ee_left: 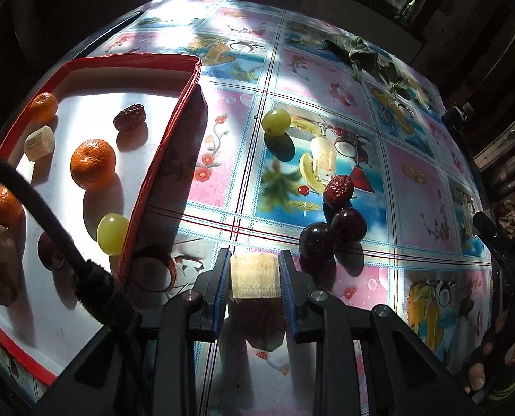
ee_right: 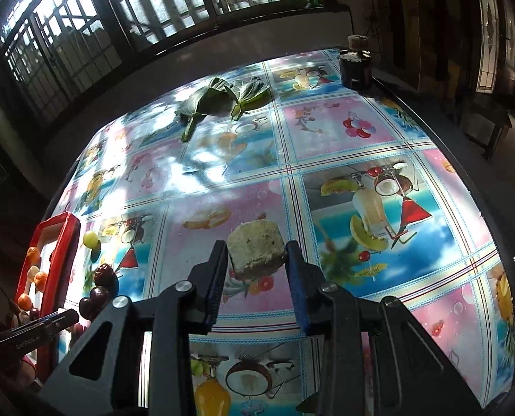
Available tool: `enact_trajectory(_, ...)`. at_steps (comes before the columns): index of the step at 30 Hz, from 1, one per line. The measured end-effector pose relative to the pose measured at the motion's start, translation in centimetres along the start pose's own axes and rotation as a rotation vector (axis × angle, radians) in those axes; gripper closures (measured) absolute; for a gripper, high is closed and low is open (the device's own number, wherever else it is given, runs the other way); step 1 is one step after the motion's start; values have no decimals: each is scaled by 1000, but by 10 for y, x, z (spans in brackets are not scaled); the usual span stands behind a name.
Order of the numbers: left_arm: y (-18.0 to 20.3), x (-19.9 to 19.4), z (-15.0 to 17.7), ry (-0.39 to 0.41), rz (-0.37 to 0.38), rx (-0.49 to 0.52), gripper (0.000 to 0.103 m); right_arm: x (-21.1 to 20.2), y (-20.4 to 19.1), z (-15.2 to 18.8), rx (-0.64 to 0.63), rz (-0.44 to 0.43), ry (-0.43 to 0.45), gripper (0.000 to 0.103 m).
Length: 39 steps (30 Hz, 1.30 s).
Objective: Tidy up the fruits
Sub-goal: 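Close left tool on the cream piece while right tool closes on the cake cube, then lift and carry the cream piece with left tool while right tool carries cake cube into tray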
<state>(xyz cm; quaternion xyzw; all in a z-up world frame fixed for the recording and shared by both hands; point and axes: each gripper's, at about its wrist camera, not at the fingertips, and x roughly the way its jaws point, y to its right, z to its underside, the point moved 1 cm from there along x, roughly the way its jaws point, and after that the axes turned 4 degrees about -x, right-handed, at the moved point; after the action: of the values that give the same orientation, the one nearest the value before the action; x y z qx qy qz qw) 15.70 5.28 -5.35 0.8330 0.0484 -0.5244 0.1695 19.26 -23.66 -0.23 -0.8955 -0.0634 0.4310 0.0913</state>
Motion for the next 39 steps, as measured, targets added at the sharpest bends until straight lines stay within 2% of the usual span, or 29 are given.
enact_trajectory(4,-7,-16,11,17,23,-7,77,-24,-16,15,1,-62,11,67)
enact_trajectory(11,-8,-40,26,69,-12,14,77,-47,-45,39,-15,-140,12,67)
enact_trajectory(15,-5,-49,33,88,-38,26,77,-52,-58,48,-34,-157,-1,67)
enact_trajectory(26,-4,-74,46,181,-191,56,77,-60,-85,66,-72,-193,-26,67)
enact_trajectory(39,-13,-85,49,223,-227,55,77,-64,-112,74,-110,-218,-34,67)
